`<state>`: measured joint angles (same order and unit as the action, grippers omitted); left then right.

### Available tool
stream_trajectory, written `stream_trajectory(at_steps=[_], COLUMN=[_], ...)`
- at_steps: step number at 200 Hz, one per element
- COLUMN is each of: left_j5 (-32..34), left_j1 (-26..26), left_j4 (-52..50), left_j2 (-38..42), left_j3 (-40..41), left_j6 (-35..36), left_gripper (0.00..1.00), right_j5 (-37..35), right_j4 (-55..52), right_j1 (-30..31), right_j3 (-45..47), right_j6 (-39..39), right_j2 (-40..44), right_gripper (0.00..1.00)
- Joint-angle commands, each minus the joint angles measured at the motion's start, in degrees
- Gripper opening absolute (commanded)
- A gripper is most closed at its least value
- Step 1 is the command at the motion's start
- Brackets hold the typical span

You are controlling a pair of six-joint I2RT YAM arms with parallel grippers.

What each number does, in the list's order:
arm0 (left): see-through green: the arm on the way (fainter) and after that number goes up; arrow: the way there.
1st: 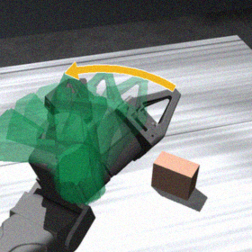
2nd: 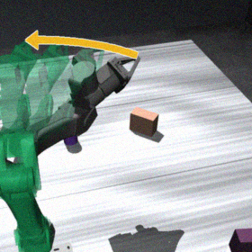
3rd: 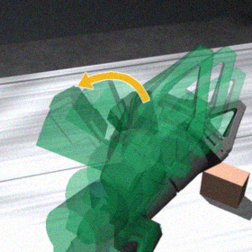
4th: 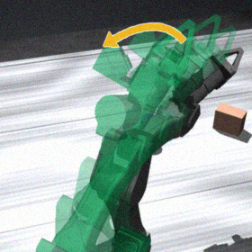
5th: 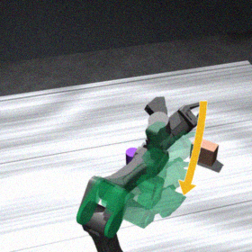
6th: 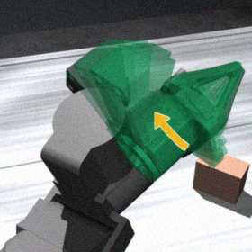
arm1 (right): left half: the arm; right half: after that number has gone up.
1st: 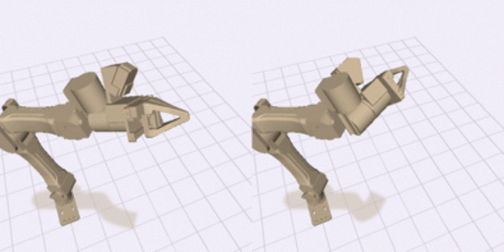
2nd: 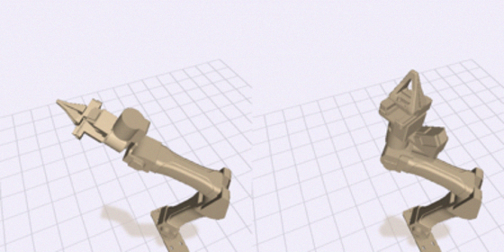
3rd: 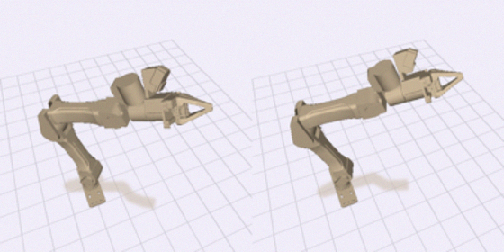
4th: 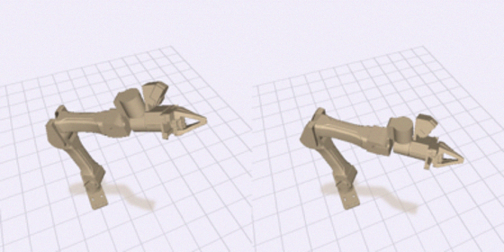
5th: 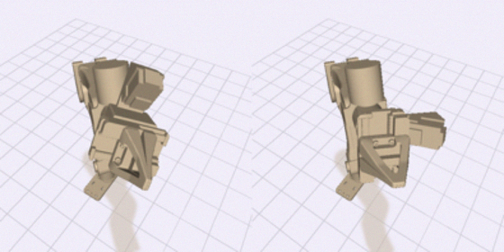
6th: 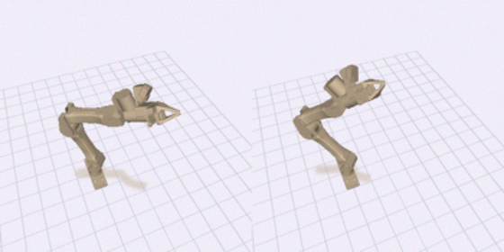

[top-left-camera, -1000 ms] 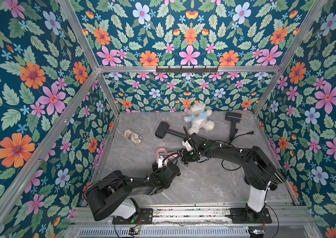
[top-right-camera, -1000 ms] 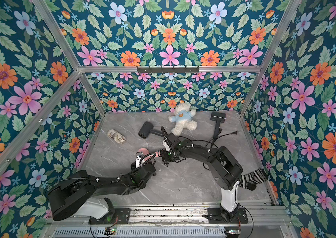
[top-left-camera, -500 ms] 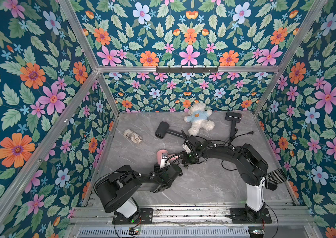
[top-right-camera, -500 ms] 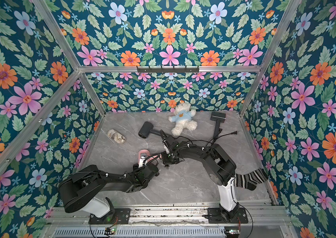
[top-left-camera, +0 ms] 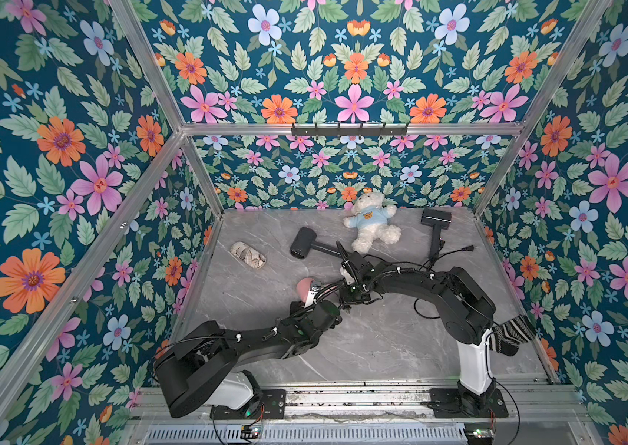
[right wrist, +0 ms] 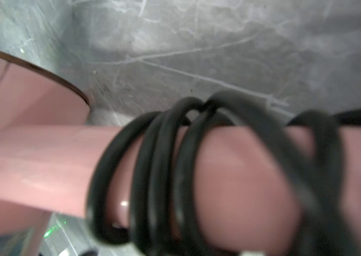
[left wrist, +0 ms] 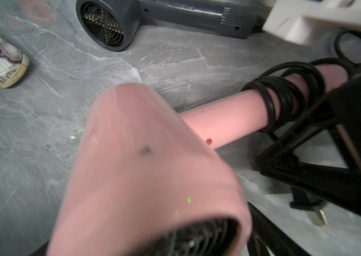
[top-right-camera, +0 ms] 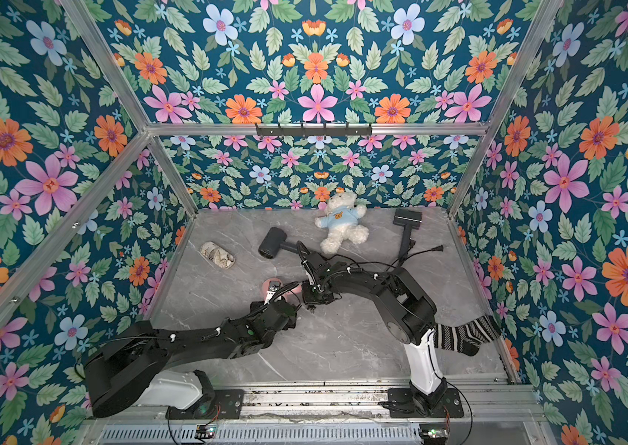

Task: Wrap the cord around the hair dryer
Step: Place the hair dryer at the center of the board.

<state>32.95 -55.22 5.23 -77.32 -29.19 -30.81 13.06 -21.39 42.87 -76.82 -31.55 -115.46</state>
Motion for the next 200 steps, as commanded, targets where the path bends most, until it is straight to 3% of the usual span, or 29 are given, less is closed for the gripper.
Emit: stream_trajectory(at_steps=[1,55,120,160,200], left_j5=[-3.05,-1.97,-1.13,0.03,-1.13], left_j1=[0.03,1.77,3.53,6.51,11.27], left_j4=[-2.83,-9.61,-9.92,-13.43,-14.19], left_j2=[3.82,13.65,17.94,18.52,16.12], left_j3=[-1.12,-2.58,-0.60,-4.58,-7.10], left_j6=[2.64,4.95,2.68,0.68,0.50], left_gripper=[0.99,0.99,0.99,0.99,0.99], right_j5=[-1.53,-3.40,-4.01,-3.77,-0.71], right_j4=[-1.07,-2.70,-2.61,-3.20,-4.11], right_j1=[0.54,0.85,0.94,1.00,1.07], right_j3=[-0.14,-0.52,-0.40,-0.58,-0.31], right_j6=[-1.69,-2.55,-2.90,-2.30,-1.76], right_j2=[0.14,-0.22,-0.47,0.19,4.35], right_gripper=[0.16,0.28,0.25,0.26,0.51])
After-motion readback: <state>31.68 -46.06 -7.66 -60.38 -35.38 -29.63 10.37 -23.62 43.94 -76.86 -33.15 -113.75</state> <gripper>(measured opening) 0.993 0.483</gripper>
